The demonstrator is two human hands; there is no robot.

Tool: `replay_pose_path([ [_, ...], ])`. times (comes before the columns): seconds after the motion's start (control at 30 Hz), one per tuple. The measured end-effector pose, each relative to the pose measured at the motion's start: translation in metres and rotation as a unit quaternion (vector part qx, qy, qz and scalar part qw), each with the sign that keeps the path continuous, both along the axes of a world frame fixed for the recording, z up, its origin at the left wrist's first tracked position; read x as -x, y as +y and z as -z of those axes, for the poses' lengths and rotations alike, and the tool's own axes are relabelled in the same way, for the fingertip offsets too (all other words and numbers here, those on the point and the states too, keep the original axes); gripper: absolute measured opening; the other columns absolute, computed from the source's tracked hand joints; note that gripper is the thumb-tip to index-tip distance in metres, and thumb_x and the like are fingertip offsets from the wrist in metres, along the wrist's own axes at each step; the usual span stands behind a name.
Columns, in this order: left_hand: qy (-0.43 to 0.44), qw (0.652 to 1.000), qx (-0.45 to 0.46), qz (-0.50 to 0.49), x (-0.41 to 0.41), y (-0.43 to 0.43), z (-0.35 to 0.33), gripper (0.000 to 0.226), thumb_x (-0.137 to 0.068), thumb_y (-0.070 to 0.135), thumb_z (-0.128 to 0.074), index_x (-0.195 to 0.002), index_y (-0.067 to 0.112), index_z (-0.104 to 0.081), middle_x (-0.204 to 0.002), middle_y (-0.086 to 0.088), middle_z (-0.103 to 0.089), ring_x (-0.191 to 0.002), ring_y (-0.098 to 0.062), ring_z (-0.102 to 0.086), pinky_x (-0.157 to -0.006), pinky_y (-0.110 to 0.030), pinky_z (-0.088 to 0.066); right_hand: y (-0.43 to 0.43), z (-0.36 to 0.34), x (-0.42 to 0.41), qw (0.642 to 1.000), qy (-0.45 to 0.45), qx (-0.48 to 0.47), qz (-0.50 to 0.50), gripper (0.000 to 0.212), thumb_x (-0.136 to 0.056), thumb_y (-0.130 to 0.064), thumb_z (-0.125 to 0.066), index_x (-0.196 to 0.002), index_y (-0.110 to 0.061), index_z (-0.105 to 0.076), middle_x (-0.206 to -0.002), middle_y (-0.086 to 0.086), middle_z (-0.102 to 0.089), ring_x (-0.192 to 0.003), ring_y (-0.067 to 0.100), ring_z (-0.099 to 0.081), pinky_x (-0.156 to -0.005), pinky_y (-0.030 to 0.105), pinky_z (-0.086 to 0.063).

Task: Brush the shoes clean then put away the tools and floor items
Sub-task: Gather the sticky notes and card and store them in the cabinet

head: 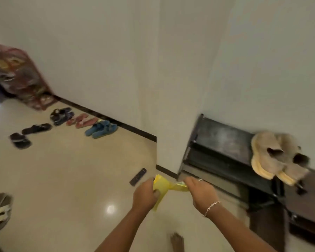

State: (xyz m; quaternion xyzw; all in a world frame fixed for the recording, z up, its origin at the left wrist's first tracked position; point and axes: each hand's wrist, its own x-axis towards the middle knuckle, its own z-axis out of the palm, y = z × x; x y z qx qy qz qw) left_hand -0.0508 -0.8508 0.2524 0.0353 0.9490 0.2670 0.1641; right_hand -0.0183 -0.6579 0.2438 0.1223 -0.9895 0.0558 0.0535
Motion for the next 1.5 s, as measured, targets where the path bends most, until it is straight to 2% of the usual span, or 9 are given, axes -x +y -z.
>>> replay_pose_path([
  [0.43, -0.034, 0.964, 0.01, 0.265, -0.126, 0.199, -0.003, 0.035, -0.083, 0.02, -0.057, -0.117, 0.014, -0.056, -0.109, -0.005, -0.064, -0.102, -0.024, -0.058, -0.079, -0.031, -0.046, 0.166, 0.012, -0.231, 0.964, -0.029, 0.001, 0.264, 0.078, -0.023, -0.007, -0.078, -0.085, -0.03, -0.038, -0.062, -0.013, -0.059, -0.056, 0.01, -0.056, -0.05, 0.017, -0.041],
  [0.6, -0.02, 0.937, 0.015, 0.348, -0.192, 0.317, -0.004, 0.043, -0.09, 0.024, -0.054, -0.131, 0.015, -0.046, -0.126, -0.004, -0.056, -0.116, -0.021, -0.05, -0.088, -0.026, -0.038, 0.262, 0.015, -0.324, 0.947, -0.023, -0.011, 0.319, 0.052, -0.037, -0.01, -0.067, -0.082, -0.03, -0.05, -0.063, -0.012, -0.059, -0.057, 0.01, -0.056, -0.052, 0.017, -0.038],
  [0.87, 0.055, 0.901, 0.048, 0.428, -0.289, 0.498, -0.003, 0.046, -0.095, 0.025, -0.045, -0.139, 0.018, -0.034, -0.132, -0.003, -0.052, -0.12, -0.02, -0.048, -0.093, -0.026, -0.036, 0.428, 0.011, -0.442, 0.929, -0.027, 0.003, 0.37, 0.075, -0.021, -0.004, -0.075, -0.085, -0.029, -0.044, -0.062, -0.009, -0.058, -0.051, 0.009, -0.055, -0.049, 0.016, -0.043],
  [1.07, 0.088, 0.868, 0.122, 0.474, -0.3, 0.586, 0.011, 0.028, -0.096, 0.022, -0.04, -0.123, 0.017, -0.045, -0.114, -0.004, -0.062, -0.105, -0.023, -0.058, -0.079, -0.029, -0.042, 0.53, 0.027, -0.451, 0.931, -0.06, -0.018, 0.36, 0.062, -0.018, -0.002, -0.079, -0.074, -0.024, -0.061, -0.06, -0.007, -0.058, -0.041, 0.011, -0.053, -0.042, 0.017, -0.041],
  [1.23, 0.114, 0.833, 0.171, 0.515, -0.294, 0.657, 0.061, 0.044, -0.091, 0.015, -0.046, -0.134, 0.024, -0.043, -0.118, -0.001, -0.062, -0.105, -0.021, -0.06, -0.082, -0.029, -0.046, 0.611, 0.064, -0.432, 0.946, -0.058, -0.022, 0.32, 0.057, -0.02, -0.001, -0.074, -0.071, -0.023, -0.066, -0.057, -0.005, -0.062, -0.041, 0.011, -0.053, -0.043, 0.016, -0.042],
  [1.27, 0.127, 0.831, 0.154, 0.519, -0.293, 0.672, 0.075, 0.048, -0.082, 0.017, -0.059, -0.129, 0.022, -0.052, -0.111, 0.0, -0.066, -0.096, -0.019, -0.065, -0.073, -0.027, -0.049, 0.628, 0.079, -0.429, 0.95, -0.053, -0.019, 0.308, 0.054, -0.024, 0.0, -0.071, -0.073, -0.022, -0.066, -0.059, -0.005, -0.063, -0.043, 0.012, -0.055, -0.045, 0.017, -0.044],
  [1.33, 0.154, 0.812, 0.144, 0.544, -0.292, 0.705, 0.105, 0.049, -0.048, 0.019, -0.077, -0.097, 0.018, -0.073, -0.083, 0.002, -0.073, -0.064, -0.01, -0.069, -0.044, -0.017, -0.045, 0.662, 0.113, -0.42, 0.955, -0.028, -0.011, 0.296, 0.04, -0.043, -0.003, -0.056, -0.078, -0.02, -0.068, -0.065, -0.004, -0.067, -0.049, 0.014, -0.06, -0.049, 0.019, -0.049],
  [1.4, 0.171, 0.792, 0.133, 0.571, -0.288, 0.733, 0.149, 0.032, -0.05, 0.018, -0.062, -0.079, 0.015, -0.076, -0.076, 0.002, -0.074, -0.061, -0.009, -0.069, -0.04, -0.014, -0.043, 0.69, 0.161, -0.409, 0.96, -0.013, 0.004, 0.279, 0.042, -0.057, -0.006, -0.036, -0.079, -0.017, -0.07, -0.07, -0.002, -0.069, -0.055, 0.017, -0.064, -0.053, 0.022, -0.053],
  [1.5, 0.203, 0.774, 0.162, 0.577, -0.278, 0.765, 0.232, 0.045, -0.064, 0.012, -0.037, -0.087, 0.007, -0.075, -0.087, -0.005, -0.074, -0.076, -0.016, -0.072, -0.055, -0.023, -0.054, 0.722, 0.24, -0.387, 0.96, 0.024, 0.007, 0.28, 0.042, -0.063, -0.006, -0.033, -0.078, -0.014, -0.072, -0.072, 0.001, -0.07, -0.059, 0.02, -0.066, -0.058, 0.024, -0.055],
])
